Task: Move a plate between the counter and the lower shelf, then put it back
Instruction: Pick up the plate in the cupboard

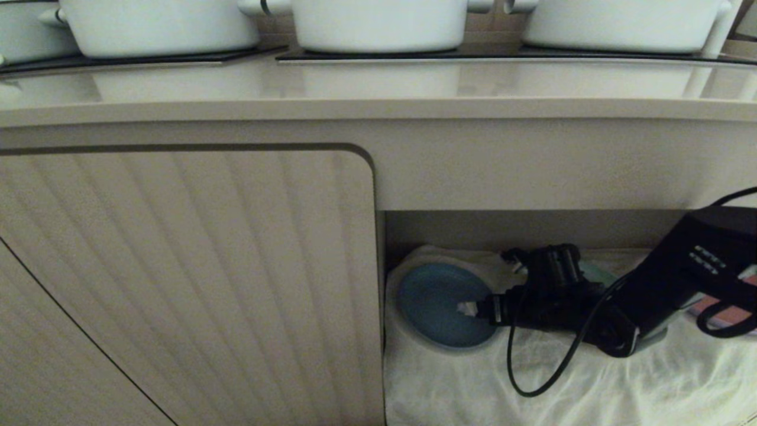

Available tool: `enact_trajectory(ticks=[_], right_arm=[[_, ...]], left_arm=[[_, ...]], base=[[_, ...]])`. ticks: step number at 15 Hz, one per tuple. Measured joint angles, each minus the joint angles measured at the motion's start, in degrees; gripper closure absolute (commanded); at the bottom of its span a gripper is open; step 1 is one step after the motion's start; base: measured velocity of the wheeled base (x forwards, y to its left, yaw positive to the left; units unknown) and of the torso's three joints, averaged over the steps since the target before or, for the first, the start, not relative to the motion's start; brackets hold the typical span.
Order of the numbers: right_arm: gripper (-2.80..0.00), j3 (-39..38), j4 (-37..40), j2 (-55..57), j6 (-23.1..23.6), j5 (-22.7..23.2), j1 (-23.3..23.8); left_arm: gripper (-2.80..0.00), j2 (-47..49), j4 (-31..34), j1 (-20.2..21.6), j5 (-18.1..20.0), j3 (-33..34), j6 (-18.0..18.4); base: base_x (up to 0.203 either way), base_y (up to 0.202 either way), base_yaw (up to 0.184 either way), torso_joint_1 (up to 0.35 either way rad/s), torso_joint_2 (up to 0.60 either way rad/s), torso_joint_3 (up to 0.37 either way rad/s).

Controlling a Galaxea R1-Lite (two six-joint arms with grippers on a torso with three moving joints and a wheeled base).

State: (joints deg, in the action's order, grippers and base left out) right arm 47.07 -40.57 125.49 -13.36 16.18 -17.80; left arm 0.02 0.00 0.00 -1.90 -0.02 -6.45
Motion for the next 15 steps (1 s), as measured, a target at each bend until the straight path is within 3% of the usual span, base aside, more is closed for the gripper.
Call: enact_trajectory(ticks=[9, 10, 15], right_arm=[[-2.80, 0.06, -0.33, 0.97, 0.24, -0.04, -0.17], [0.00, 0.04, -0.30, 1.05, 0.35, -0.04, -0.17], [0.00, 0.26, 0.06, 1.33, 0.24, -0.04, -0.17]], left_arm=[[0.00, 0.00, 0.00, 0.00, 0.01, -0.02, 0.00], [0.00, 0.00, 0.00, 0.00, 0.01, -0.02, 0.00], [0.00, 0.00, 0.00, 0.00, 0.00, -0.02, 0.00]], base=[[0.000, 0.000, 0.000, 0.000, 0.00, 0.000], [0.000, 0.000, 0.000, 0.000, 0.00, 0.000], [0.000, 0.000, 0.000, 0.000, 0.00, 0.000]])
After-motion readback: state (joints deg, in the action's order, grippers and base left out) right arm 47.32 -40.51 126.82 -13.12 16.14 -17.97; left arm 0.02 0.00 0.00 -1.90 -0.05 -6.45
